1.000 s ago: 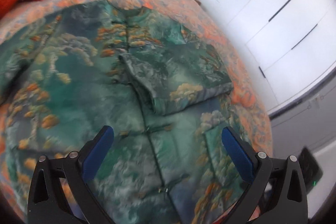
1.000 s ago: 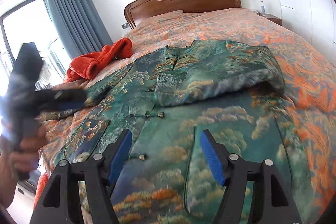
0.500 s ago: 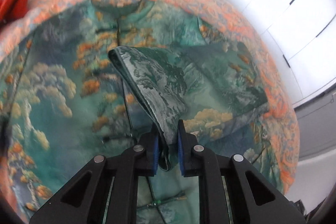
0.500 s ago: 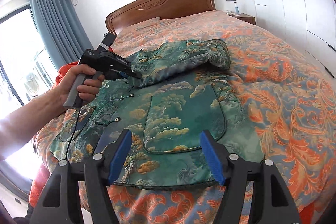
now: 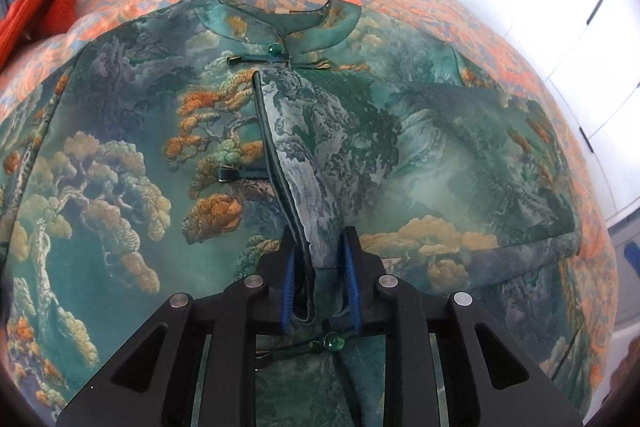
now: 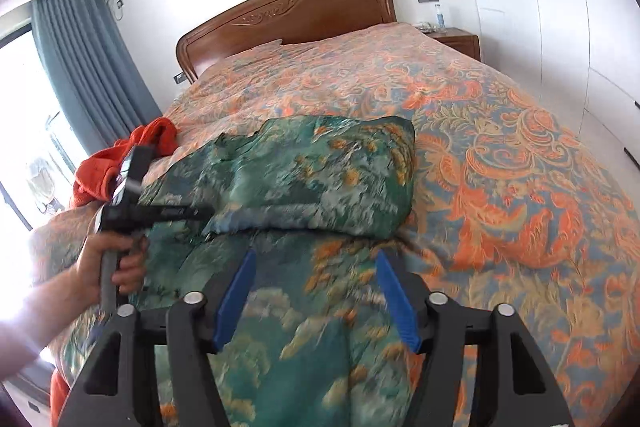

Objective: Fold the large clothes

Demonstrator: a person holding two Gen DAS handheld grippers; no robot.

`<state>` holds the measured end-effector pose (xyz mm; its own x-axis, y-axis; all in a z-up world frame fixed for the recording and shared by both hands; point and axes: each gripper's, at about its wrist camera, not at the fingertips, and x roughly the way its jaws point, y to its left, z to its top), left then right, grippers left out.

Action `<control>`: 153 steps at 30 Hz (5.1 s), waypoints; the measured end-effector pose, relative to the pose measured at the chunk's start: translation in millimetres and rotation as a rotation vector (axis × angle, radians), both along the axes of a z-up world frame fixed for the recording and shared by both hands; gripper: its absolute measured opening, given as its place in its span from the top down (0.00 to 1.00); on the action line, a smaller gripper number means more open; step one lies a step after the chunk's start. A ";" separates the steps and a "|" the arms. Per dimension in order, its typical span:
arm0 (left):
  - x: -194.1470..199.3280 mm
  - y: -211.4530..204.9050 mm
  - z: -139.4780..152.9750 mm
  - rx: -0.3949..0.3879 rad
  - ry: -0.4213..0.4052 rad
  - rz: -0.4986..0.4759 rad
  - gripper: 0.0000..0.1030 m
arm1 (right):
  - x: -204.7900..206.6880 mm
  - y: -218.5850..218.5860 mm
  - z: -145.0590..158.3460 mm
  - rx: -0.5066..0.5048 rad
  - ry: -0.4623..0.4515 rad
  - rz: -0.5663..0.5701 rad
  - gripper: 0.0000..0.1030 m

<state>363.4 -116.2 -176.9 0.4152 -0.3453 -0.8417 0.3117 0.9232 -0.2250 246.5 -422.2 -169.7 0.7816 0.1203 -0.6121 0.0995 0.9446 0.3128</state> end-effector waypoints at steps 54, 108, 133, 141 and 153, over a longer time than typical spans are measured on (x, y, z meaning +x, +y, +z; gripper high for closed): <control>-141.8 165.5 47.8 0.102 -0.138 0.159 0.15 | -107.5 82.3 -44.2 0.037 0.159 0.000 0.54; -141.9 3.0 21.2 0.349 -0.330 -0.085 0.18 | -144.9 128.9 -14.2 -0.042 0.145 0.069 0.53; -206.4 142.5 31.7 0.027 -0.199 0.196 0.17 | 158.9 182.1 -7.7 0.036 0.085 0.133 0.82; -193.1 143.7 27.2 0.044 -0.171 0.181 0.17 | 218.4 177.0 -64.0 -0.090 0.218 0.093 0.74; -58.7 157.2 59.3 -0.060 -0.168 0.180 0.20 | 177.1 182.0 -3.4 -0.175 0.010 0.112 0.52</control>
